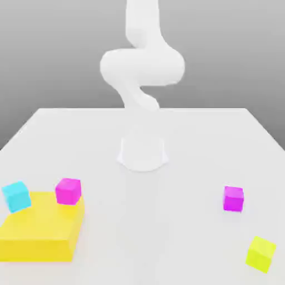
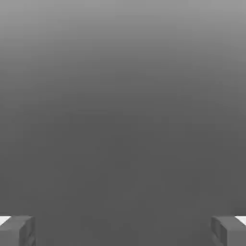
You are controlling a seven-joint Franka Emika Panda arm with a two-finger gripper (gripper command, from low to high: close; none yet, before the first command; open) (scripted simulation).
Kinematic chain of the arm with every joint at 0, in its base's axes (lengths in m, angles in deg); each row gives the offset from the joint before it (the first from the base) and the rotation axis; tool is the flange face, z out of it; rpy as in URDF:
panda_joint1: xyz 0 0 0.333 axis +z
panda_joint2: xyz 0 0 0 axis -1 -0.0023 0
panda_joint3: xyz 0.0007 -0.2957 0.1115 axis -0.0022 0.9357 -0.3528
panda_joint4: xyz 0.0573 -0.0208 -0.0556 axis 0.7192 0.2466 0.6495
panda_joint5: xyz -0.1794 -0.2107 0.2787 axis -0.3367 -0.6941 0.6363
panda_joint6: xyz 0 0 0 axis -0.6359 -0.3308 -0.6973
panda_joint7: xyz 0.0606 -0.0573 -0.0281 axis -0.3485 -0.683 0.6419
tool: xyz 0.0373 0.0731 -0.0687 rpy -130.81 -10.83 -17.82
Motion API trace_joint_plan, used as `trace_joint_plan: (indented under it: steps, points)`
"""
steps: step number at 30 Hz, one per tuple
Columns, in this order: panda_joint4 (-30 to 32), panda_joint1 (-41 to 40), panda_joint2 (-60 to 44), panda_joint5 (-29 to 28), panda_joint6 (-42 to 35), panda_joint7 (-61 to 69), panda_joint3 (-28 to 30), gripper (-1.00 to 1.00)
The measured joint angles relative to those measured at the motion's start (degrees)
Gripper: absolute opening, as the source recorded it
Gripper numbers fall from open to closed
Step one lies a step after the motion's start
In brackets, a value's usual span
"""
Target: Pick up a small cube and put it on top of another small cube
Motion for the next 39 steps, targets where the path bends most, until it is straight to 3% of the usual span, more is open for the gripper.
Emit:
trace_joint_plan:
  steps: [13, 27, 32, 33, 39]
  points:
    - [1.7, 7.1, -27.3, -2.1, 9.4, 8.5, -6.0, 0.0]
    - [3.5, 15.8, -56.6, -7.9, 19.2, 15.0, -11.1, 0.0]
    - [1.9, 19.0, -67.0, -11.4, 26.2, 13.3, -8.2, 0.0]
    - [1.6, 19.5, -68.4, -11.9, 27.2, 12.9, -7.7, -1.0]
    - [1.4, 19.7, -69.1, -12.2, 27.7, 12.7, -7.4, -1.0]
